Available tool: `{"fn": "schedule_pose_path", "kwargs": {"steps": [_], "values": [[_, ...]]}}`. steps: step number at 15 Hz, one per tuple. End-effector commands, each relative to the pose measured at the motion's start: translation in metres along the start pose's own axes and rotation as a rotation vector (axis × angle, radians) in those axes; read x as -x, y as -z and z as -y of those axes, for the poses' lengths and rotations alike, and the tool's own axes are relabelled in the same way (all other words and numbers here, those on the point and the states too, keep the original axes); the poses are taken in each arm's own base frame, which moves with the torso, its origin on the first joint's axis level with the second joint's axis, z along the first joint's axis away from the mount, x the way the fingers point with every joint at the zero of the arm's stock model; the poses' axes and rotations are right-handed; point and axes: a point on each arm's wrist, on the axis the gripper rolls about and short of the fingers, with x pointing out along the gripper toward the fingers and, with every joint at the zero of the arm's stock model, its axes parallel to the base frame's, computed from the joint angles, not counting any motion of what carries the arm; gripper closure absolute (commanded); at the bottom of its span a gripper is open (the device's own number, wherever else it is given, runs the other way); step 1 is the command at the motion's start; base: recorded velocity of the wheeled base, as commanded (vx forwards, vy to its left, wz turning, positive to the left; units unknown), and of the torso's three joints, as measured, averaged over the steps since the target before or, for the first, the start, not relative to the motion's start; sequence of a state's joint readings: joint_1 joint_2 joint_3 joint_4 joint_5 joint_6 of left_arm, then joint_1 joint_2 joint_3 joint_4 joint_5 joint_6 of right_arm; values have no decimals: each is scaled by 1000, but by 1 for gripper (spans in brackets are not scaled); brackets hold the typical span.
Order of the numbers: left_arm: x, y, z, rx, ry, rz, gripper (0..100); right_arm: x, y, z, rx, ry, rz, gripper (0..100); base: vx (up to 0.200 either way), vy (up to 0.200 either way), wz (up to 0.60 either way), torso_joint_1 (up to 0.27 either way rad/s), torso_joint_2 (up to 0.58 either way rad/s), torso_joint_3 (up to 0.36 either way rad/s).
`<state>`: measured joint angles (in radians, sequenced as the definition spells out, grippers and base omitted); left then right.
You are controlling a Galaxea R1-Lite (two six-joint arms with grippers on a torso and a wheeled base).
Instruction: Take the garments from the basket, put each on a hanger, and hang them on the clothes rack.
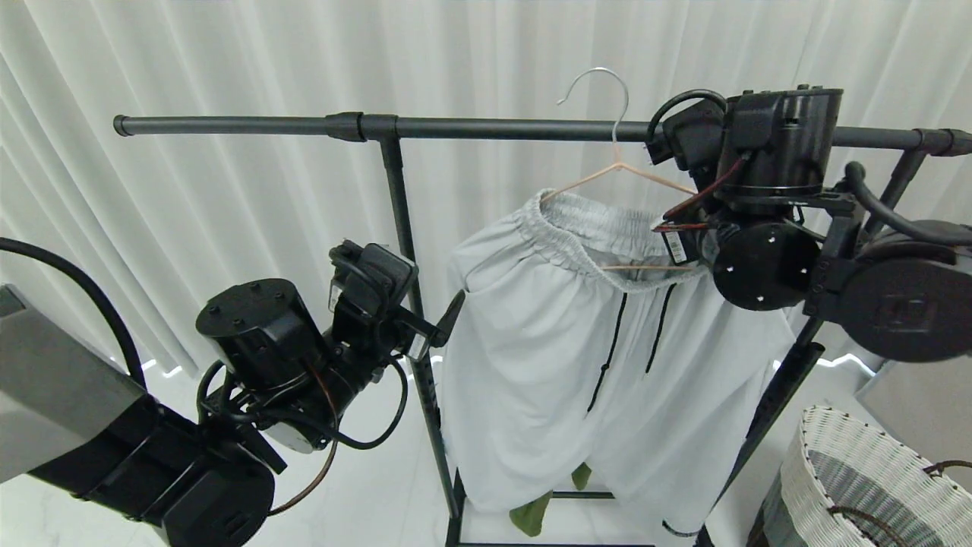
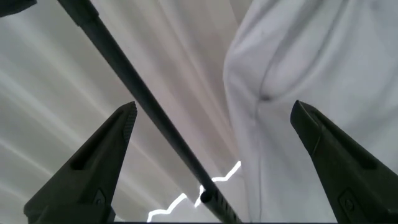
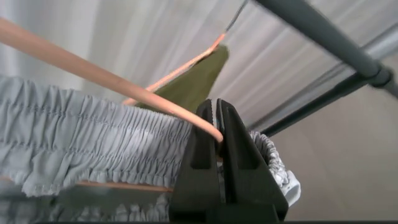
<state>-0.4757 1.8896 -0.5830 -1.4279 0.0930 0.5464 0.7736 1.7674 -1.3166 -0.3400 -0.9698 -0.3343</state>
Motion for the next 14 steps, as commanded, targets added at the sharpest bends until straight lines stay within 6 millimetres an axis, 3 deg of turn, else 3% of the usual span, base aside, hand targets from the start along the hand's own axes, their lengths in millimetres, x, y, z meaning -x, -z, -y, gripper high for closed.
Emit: {"fn": "schedule_pose_path", "kwargs": {"steps": [1,8,14], "values": [[-11,3,2,10,-16,-2,0,33,1,15,-20,-56,30,100,0,0,0,0,0,0],[-25,11,-7,14,-93,-28,0,88,15,31,-41,-195,79,100,0,0,0,0,0,0],[-30,10,-11,14,-110,-20,0,116,28,39,-39,-282,104,100,0,0,0,0,0,0]]}}
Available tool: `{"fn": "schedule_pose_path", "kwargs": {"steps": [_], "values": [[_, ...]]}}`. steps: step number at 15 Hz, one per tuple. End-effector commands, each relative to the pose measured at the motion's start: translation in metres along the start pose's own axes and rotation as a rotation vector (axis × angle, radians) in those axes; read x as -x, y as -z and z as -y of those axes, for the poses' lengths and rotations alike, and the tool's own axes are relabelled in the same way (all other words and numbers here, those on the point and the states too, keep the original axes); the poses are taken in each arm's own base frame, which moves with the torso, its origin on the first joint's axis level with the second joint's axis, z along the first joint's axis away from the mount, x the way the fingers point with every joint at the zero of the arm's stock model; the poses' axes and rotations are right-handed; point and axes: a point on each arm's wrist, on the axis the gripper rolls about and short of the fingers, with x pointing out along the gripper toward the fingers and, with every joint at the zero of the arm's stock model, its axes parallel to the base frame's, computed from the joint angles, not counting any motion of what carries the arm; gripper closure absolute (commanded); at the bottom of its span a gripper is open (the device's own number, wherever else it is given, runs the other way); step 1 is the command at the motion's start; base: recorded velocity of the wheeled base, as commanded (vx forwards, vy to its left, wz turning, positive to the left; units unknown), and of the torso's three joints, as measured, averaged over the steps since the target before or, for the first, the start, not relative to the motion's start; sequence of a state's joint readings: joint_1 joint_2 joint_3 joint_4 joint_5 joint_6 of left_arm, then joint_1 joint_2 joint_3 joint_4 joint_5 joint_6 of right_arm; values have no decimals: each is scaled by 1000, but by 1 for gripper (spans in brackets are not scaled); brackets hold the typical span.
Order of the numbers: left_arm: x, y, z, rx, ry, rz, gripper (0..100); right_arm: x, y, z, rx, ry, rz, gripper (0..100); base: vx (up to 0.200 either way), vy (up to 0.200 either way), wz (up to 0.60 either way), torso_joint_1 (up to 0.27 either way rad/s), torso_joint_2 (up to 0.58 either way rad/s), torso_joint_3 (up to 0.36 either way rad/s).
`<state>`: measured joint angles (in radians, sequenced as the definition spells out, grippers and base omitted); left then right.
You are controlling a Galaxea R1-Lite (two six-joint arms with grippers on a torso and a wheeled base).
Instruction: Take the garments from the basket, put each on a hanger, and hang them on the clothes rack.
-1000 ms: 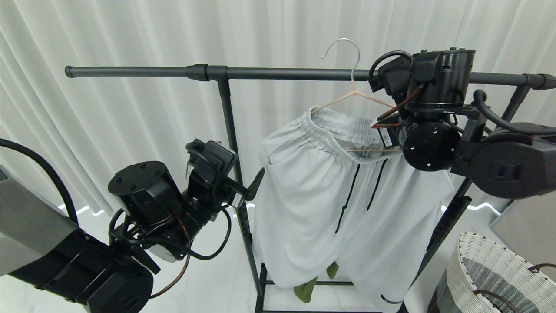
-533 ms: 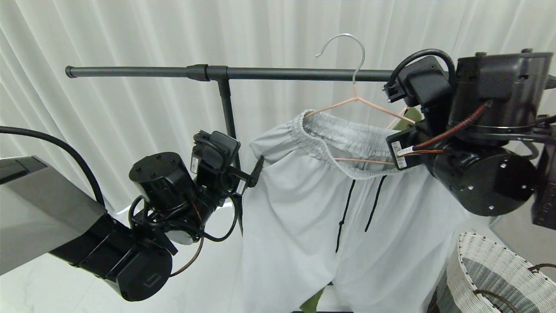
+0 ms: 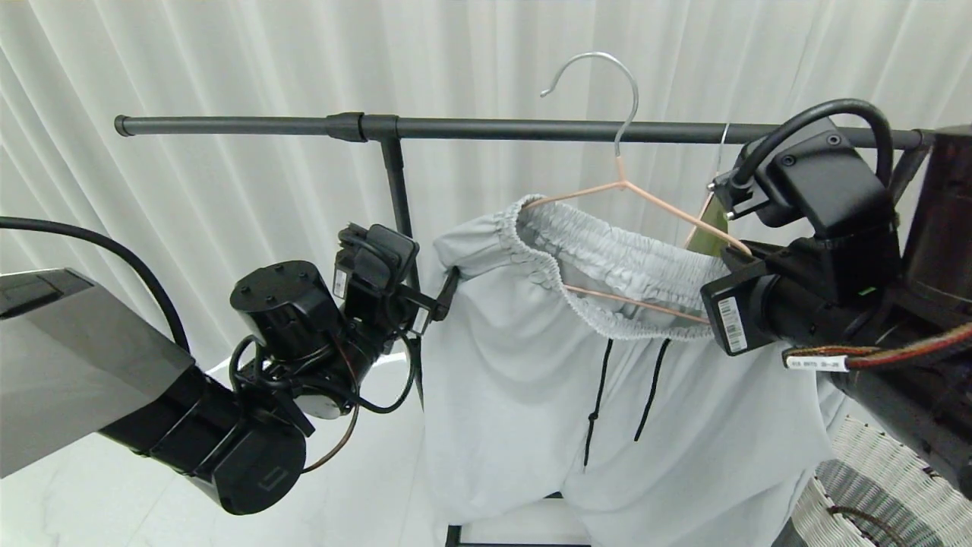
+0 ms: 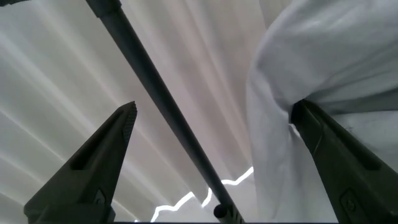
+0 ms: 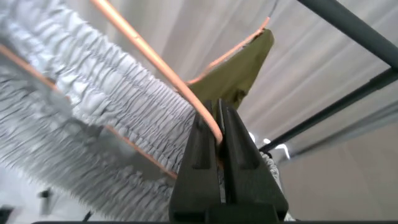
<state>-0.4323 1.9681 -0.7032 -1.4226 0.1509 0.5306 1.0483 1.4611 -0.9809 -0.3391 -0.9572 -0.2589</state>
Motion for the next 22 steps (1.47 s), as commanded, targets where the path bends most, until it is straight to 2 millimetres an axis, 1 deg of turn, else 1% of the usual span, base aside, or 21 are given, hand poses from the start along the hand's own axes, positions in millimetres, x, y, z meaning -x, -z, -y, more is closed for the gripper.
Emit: {"fn": "schedule_pose_path", "kwargs": {"steps": [1,3,5,8,10,12,14,18,22], "values": [[-3,1,-1,0,-6,0,0,10,0,5,-12,-25,17,100,0,0,0,0,0,0],[-5,1,-1,-1,-12,4,0,12,-1,5,-25,-33,23,100,0,0,0,0,0,0],[-8,0,0,1,-16,8,0,9,-2,6,-45,-21,20,100,0,0,0,0,0,0],[-13,-10,4,4,-15,45,0,-17,1,18,-76,85,-21,100,0,0,0,0,0,0],[-13,-18,11,12,1,71,0,-39,-4,27,-115,169,-37,100,0,0,0,0,0,0],[-14,-23,16,16,10,87,0,-53,-7,32,-126,212,-44,100,0,0,0,0,0,0],[-14,-28,18,23,3,99,0,-66,-11,31,-140,240,-48,100,0,0,0,0,0,0],[-18,-36,17,28,-10,128,0,-94,-10,24,-135,279,-72,100,0,0,0,0,0,0],[-18,-36,24,29,9,129,0,-121,-7,28,-134,338,-97,100,0,0,0,0,0,0]]}}
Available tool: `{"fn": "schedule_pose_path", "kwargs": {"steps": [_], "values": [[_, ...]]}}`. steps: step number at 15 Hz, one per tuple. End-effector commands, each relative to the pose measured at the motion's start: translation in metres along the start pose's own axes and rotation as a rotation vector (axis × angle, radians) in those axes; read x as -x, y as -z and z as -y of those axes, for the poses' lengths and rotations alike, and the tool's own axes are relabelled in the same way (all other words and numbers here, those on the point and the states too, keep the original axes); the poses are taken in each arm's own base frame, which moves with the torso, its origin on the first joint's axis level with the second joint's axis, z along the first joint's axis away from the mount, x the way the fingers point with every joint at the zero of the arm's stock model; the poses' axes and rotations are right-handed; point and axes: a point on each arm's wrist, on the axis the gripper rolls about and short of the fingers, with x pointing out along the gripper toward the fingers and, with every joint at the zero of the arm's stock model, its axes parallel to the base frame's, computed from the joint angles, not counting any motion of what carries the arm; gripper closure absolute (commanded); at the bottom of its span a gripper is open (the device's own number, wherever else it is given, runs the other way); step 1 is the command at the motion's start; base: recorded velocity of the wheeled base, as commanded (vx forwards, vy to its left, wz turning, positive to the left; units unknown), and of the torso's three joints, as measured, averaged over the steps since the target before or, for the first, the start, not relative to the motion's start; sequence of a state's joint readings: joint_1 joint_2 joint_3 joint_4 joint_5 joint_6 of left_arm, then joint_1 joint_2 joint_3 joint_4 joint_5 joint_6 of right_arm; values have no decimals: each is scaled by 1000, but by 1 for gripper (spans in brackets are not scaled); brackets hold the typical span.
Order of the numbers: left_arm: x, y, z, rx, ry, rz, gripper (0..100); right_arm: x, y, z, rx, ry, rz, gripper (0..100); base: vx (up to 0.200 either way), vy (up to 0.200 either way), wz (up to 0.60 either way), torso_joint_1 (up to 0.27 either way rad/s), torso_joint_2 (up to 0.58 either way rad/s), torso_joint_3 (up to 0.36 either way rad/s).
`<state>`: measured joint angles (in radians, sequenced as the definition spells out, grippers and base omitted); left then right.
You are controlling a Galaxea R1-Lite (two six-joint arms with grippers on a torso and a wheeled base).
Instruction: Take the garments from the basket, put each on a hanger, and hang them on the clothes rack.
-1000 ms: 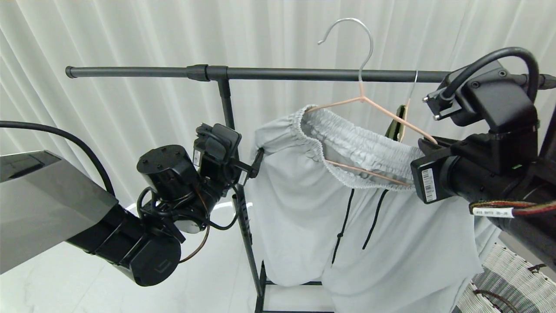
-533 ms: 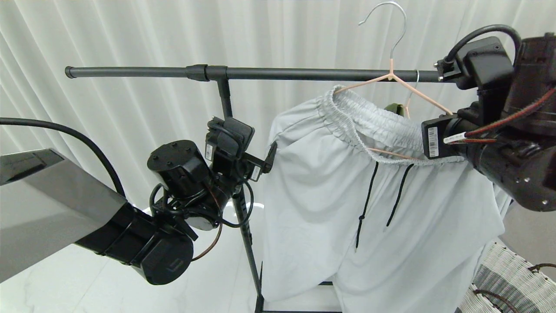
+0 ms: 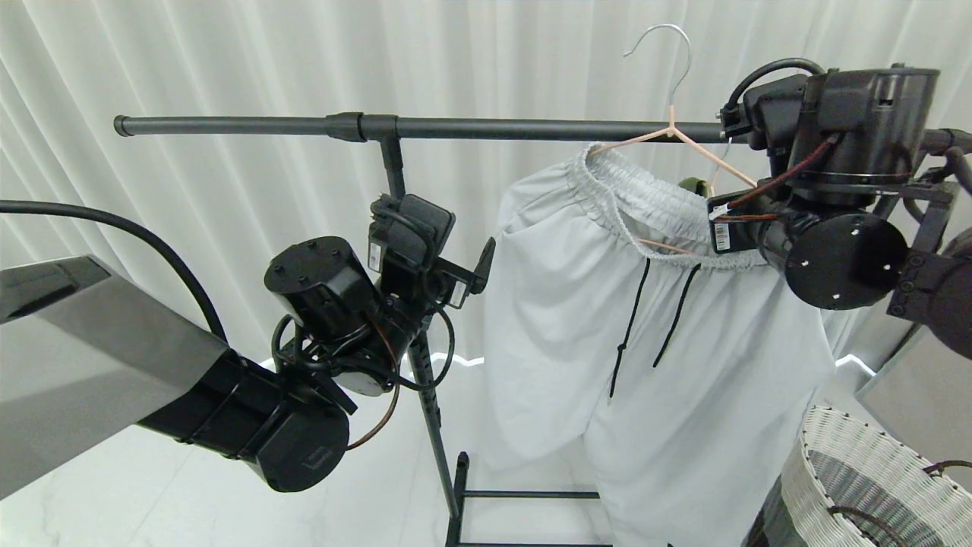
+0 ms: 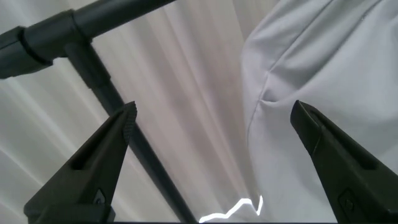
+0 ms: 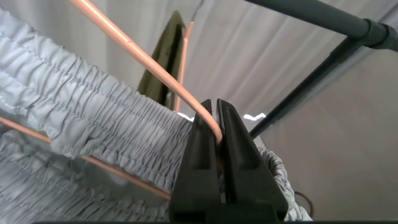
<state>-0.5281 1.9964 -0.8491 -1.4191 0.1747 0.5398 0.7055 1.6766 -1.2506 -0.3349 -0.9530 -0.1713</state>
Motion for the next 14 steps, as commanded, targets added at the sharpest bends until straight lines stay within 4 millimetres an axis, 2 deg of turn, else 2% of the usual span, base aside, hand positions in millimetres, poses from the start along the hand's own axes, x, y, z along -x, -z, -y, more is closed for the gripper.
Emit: {"fn": "schedule_pose_path", "kwargs": {"steps": [1,5,9,14], "values": [[0,-1,4,2,12,2,0,-15,10,-11,30,17,-27,100,0,0,0,0,0,0],[1,-2,5,5,-4,-4,0,-27,23,-30,73,14,-57,100,0,0,0,0,0,0],[1,-5,6,7,-8,-1,0,-50,23,-43,67,43,-61,100,0,0,0,0,0,0],[2,-5,6,7,-11,-3,0,-57,33,-51,105,42,-89,100,0,0,0,0,0,0]]}}
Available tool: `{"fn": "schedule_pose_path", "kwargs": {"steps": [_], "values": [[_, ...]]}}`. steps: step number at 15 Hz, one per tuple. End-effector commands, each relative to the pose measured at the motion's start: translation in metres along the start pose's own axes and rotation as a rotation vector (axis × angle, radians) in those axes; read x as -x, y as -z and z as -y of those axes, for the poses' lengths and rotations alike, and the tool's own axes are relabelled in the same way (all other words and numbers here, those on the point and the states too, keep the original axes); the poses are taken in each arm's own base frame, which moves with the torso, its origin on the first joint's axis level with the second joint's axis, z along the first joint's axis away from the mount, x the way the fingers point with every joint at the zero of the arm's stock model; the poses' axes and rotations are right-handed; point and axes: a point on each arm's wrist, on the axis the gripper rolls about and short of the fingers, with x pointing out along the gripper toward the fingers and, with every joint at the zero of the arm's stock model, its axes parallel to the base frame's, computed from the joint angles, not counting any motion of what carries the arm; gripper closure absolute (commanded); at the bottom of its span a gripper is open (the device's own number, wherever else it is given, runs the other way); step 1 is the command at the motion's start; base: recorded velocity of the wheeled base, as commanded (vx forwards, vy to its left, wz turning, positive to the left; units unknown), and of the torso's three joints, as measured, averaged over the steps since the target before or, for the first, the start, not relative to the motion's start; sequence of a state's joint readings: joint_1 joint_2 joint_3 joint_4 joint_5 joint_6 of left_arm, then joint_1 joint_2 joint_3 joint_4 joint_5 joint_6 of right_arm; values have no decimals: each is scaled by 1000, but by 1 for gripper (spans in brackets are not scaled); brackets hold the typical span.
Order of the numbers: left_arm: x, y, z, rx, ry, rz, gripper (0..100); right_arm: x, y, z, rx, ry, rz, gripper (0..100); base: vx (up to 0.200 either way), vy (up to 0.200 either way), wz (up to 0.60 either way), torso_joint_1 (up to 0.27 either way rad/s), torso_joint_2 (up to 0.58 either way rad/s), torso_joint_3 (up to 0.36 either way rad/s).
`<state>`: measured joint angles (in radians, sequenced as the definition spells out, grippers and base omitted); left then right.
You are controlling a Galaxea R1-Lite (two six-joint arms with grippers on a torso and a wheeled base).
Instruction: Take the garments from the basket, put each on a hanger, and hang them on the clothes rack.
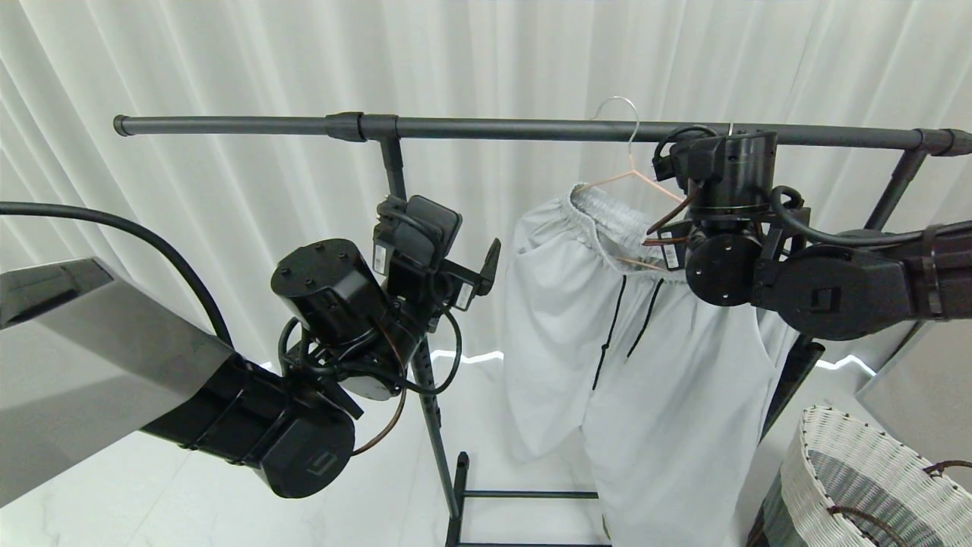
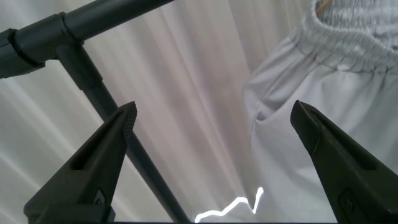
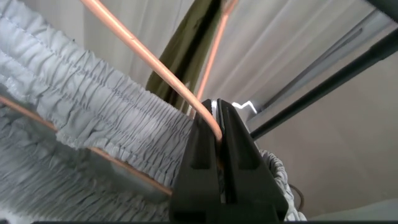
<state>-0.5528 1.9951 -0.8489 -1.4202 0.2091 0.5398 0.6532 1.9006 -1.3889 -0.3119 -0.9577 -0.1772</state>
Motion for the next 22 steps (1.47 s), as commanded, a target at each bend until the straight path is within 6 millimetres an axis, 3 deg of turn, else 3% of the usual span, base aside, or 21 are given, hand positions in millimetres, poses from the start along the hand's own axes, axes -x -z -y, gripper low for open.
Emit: {"fn": "schedule_pose_path", "kwargs": {"steps": [1,13,22], "values": [[0,-1,0,1,0,2,0,-6,7,-6,20,3,-16,100,0,0,0,0,0,0],[1,-1,2,3,4,1,0,-30,-9,3,-5,61,-21,100,0,0,0,0,0,0],[1,-1,2,6,4,1,0,-21,0,-23,42,5,-27,100,0,0,0,0,0,0]]}}
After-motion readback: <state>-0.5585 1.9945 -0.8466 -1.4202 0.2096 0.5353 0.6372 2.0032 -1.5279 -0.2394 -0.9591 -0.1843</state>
